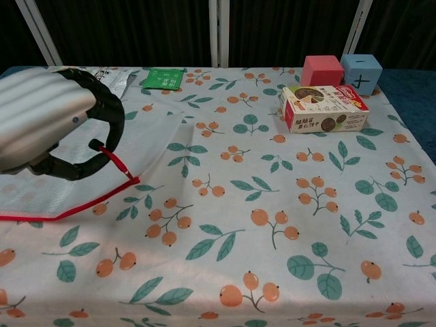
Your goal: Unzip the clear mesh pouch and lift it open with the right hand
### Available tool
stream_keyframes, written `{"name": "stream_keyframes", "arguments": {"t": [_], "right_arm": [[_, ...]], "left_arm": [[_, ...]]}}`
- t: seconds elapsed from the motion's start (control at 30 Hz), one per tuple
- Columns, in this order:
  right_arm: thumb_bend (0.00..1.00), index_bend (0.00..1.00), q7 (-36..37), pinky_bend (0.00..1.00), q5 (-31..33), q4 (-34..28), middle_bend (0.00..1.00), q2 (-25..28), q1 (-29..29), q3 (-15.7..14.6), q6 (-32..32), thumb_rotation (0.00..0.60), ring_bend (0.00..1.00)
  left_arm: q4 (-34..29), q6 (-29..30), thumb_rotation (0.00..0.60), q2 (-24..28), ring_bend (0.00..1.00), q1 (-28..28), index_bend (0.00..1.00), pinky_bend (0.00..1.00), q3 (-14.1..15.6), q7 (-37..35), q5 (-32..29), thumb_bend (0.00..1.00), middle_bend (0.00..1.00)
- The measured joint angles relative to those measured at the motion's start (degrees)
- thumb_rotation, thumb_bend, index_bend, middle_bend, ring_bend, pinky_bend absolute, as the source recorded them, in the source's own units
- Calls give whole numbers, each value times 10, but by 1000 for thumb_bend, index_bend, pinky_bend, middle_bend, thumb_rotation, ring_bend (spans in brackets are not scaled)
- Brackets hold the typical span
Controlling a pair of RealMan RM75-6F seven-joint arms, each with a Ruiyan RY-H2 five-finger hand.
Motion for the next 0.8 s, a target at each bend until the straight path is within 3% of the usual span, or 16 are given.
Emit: {"name": "stream_keyframes", "arguments": {"t": [0.43, 0.63, 0.8], "right_arm": [[90, 144, -109, 16, 64, -110, 182, -9, 154, 61, -205, 600, 0], [90, 192, -215, 39, 150, -122, 195, -60, 229, 99, -275, 600, 1], [90, 256, -321, 63, 242, -110, 216, -132, 301, 125, -307, 600, 20]], "left_arm": [[-55, 96, 600, -7, 518, 75, 687, 460, -16, 44, 40, 414, 607], [-65, 118, 600, -19, 604, 98, 709, 546, -24, 50, 53, 422, 682], [-71, 128, 600, -26, 642, 113, 721, 577, -31, 44, 59, 427, 716]]}}
